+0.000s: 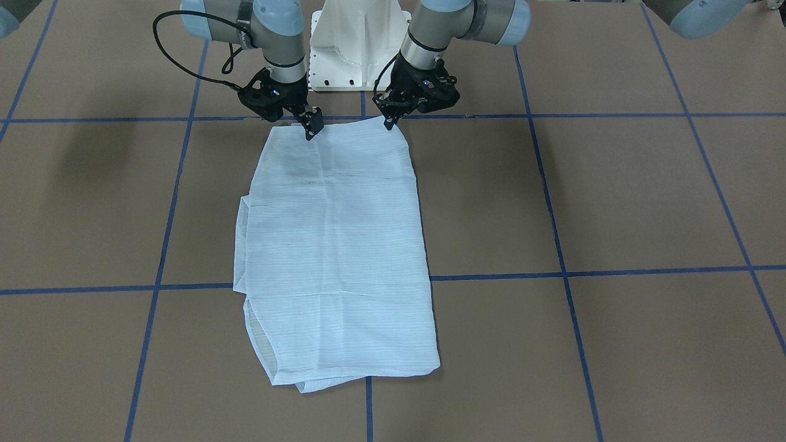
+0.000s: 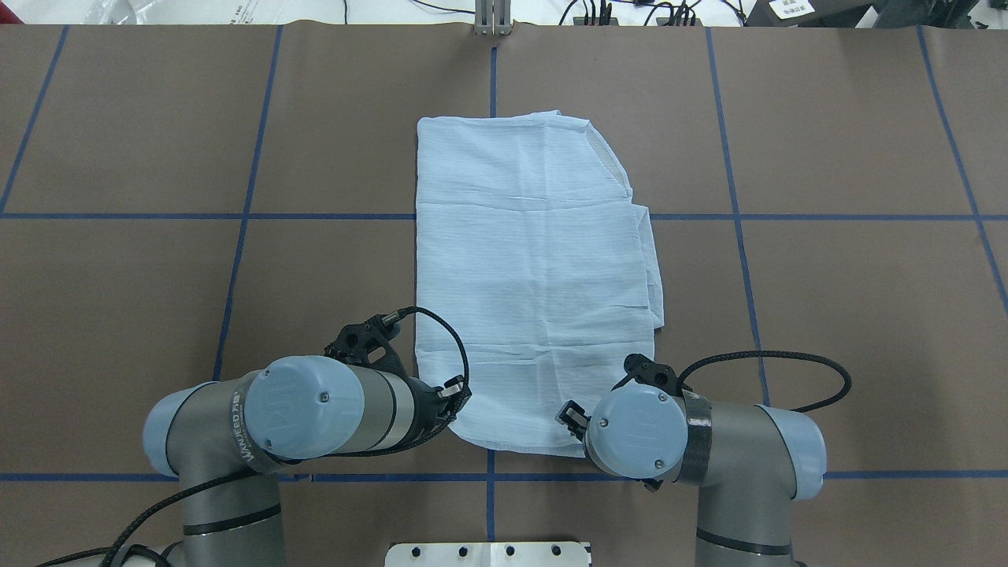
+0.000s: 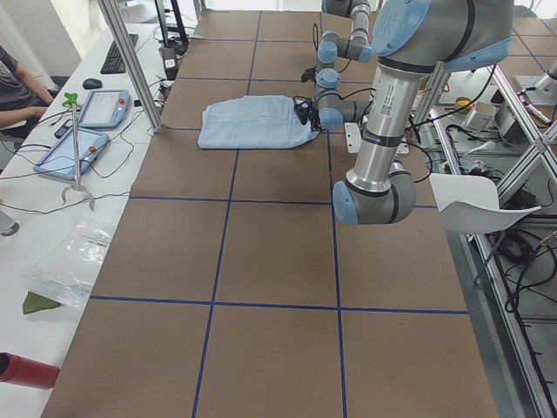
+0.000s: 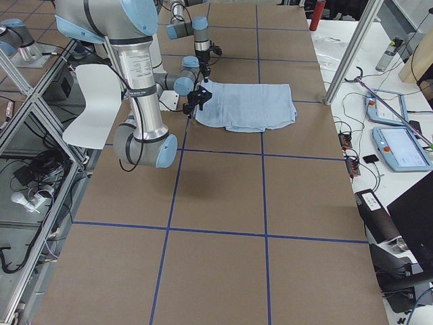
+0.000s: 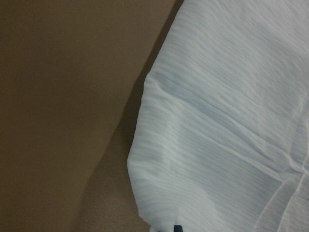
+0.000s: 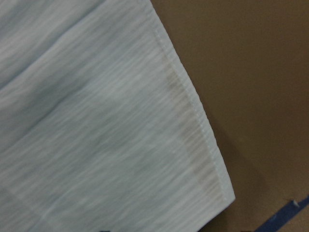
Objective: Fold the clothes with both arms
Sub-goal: 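Grasp both near corners of the shirt with the left and right grippers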
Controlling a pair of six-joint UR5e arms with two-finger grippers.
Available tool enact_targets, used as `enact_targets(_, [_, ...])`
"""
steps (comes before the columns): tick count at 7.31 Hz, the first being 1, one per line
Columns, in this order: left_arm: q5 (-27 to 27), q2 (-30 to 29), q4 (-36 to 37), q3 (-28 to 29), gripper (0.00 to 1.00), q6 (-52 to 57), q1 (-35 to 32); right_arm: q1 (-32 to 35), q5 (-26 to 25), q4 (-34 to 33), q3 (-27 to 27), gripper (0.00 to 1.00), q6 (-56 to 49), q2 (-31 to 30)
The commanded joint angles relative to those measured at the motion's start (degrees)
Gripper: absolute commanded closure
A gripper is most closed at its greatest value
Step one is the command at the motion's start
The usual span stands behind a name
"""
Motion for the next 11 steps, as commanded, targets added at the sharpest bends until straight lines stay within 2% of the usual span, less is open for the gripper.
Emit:
enact_targets(1, [0.1,0.0,0.0,0.1,1.00,0.0,0.0,0.0,0.2,0.0,0.1,0.48,-0.1,0.0])
enact_targets(3, [0.1,0.0,0.0,0.1,1.00,0.0,0.0,0.0,0.3,-0.2,0.1,0.47,-0.2,0.1])
enact_targets(4, [0.1,0.0,0.0,0.1,1.00,0.0,0.0,0.0,0.4,-0.2,0.1,0.38,-0.2,0.1])
enact_targets(6, [0.2,0.0,-0.1,0.1,1.00,0.0,0.0,0.2,0.6,-0.2,0.3,0.35,-0.3,0.2])
enact_targets(9, [0.1,0.0,-0.1,0.1,1.00,0.0,0.0,0.6,0.7,-2.0,2.3,0.24,-0.5,0.1])
enact_targets(10, [0.2,0.0,0.0,0.1,1.00,0.0,0.0,0.6,0.6,-2.0,2.5,0.15,-0.4,0.1])
enact_targets(11, [0.2,0.0,0.0,0.1,1.00,0.0,0.0,0.6,0.6,-2.0,2.5,0.01,-0.4,0.1])
